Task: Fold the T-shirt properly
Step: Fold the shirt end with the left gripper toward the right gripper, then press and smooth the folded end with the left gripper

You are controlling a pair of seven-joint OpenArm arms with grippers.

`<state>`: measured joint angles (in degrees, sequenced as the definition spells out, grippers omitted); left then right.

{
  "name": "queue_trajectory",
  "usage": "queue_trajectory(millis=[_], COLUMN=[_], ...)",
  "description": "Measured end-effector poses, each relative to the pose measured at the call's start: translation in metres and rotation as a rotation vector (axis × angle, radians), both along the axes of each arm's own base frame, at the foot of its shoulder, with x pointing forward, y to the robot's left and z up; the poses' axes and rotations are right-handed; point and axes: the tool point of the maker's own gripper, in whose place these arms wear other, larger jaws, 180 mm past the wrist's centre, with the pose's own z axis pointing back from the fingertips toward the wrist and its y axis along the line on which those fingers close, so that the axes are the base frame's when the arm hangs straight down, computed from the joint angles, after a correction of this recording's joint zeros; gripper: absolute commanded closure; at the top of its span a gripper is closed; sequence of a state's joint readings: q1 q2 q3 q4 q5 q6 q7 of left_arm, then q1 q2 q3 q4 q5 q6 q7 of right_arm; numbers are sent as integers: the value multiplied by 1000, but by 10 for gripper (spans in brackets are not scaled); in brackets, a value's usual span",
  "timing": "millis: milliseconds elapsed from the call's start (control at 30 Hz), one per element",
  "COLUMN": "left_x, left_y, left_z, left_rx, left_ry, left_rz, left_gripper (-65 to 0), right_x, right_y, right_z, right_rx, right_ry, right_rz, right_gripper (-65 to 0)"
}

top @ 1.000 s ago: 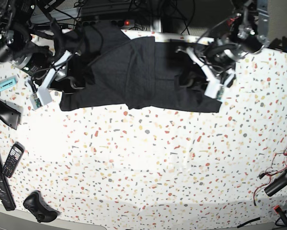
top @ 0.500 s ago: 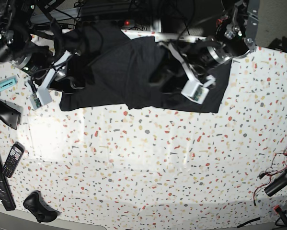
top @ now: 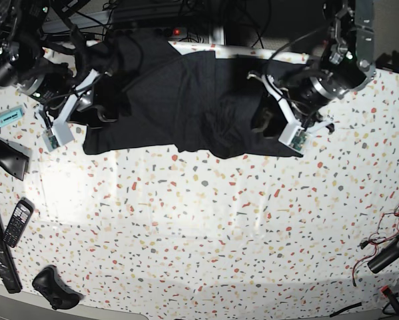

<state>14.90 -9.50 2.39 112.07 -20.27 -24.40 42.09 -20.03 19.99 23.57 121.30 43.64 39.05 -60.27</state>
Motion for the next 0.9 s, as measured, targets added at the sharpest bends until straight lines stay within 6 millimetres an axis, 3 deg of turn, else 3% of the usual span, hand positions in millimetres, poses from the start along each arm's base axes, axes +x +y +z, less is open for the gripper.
queue_trajectory(millis=[133, 267, 367, 567, 700, 800, 900], left_x=[-11, -19, -28, -37, -52, -66, -85], left_y=[0, 13, 13, -7, -15, -41, -80], left_z=[-15, -59, -77, -69, -76, -74, -57], left_rx=[7, 73, 54, -41, -8, -30, -147], left_ry=[21, 117, 185, 203, 256, 258, 234], left_rz=[5, 31, 36, -51, -118, -229, -370], left_gripper=[-110, -5, 0, 0, 0, 0, 0], right_x=[0, 0, 0, 0, 0, 0, 0], right_y=[0, 0, 0, 0, 0, 0, 0], right_z=[0, 0, 0, 0, 0, 0, 0], right_rx=[0, -1, -2, -2, -2, -2, -2], right_ry=[0, 1, 3, 2, 2, 2, 3], right_rz=[1, 0, 1, 1, 0, 1, 1], right_gripper=[-191, -191, -191, -191, -191, -191, -191])
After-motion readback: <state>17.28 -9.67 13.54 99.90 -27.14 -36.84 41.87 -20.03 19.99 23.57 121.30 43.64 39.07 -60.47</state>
